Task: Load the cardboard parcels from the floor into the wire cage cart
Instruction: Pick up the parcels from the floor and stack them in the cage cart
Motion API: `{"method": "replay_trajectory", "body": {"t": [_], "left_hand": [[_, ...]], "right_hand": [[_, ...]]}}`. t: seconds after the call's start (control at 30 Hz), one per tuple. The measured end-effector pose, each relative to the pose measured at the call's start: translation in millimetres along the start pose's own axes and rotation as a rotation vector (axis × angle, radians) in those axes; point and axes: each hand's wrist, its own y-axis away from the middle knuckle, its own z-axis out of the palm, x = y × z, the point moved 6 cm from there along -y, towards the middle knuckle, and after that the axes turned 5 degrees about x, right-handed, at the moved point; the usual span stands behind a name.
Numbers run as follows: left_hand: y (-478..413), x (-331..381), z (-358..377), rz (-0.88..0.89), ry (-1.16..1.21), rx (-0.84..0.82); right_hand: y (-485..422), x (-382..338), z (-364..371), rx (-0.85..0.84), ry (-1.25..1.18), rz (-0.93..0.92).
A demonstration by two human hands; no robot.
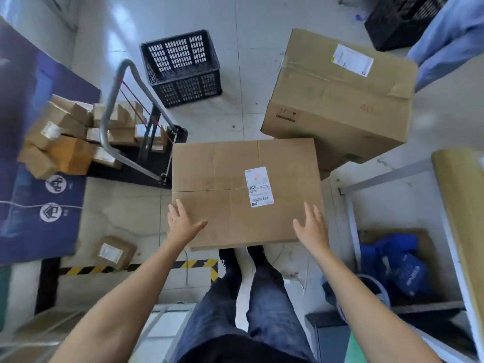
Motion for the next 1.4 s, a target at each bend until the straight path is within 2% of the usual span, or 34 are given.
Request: {"method": "replay_trajectory", "body": {"t": [0.1,0.2,0.27,0.4,0.5,0.67,0.8,0.9,0.97,1.17,1.4], "left_hand": [[-9.7,-7.7,-0.3,-0.083,0.149,0.042],[-17.3,-19.1,4.4,-0.186,0.411,0.086],[-17.1,-23.1,6.8,-0.216,0.500,0.107],[-5.6,-30.7,3.0,-0.276,0.608,0.162],[21.0,-52.6,-15.4,-0.320,0.685,0.245],[108.0,-128.5,-61.4,-0.461,0.809,0.478],[230.0,-211.8,-86.1,-0.627,0.917,0.773],[305.2,-250.2,-97.3,-0.716,0.880,0.954],[374.3,-287.6,-96.5,-0.841,0.871,1.091],[566.1,-392.7,-28.7,-1.051,0.942,1.338],[710.9,-488.0,94.6,-1.332,0.978,1.284]], "right_hand": [[-28.3,18.2,-6.0,0.050,0.109,0.099],[-54.8,39.5,-3.0,-0.025,-0.042,0.198],[-68.2,46.4,1.7,-0.103,-0.106,0.258],[-76.8,37.2,-6.2,-0.063,-0.075,0.260],[-70.2,9.2,-15.3,-0.025,-0.020,0.134],[-28.1,-83.3,-11.8,-0.088,-0.007,-0.128],[50.1,-169.0,4.1,-0.211,-0.052,-0.437],[104.8,-212.5,9.9,-0.246,-0.060,-0.589],[162.7,-238.0,26.2,-0.297,-0.040,-0.731],[344.4,-254.0,96.1,-0.431,0.006,-1.035],[506.0,-190.5,188.8,-0.559,0.151,-1.145]]}}
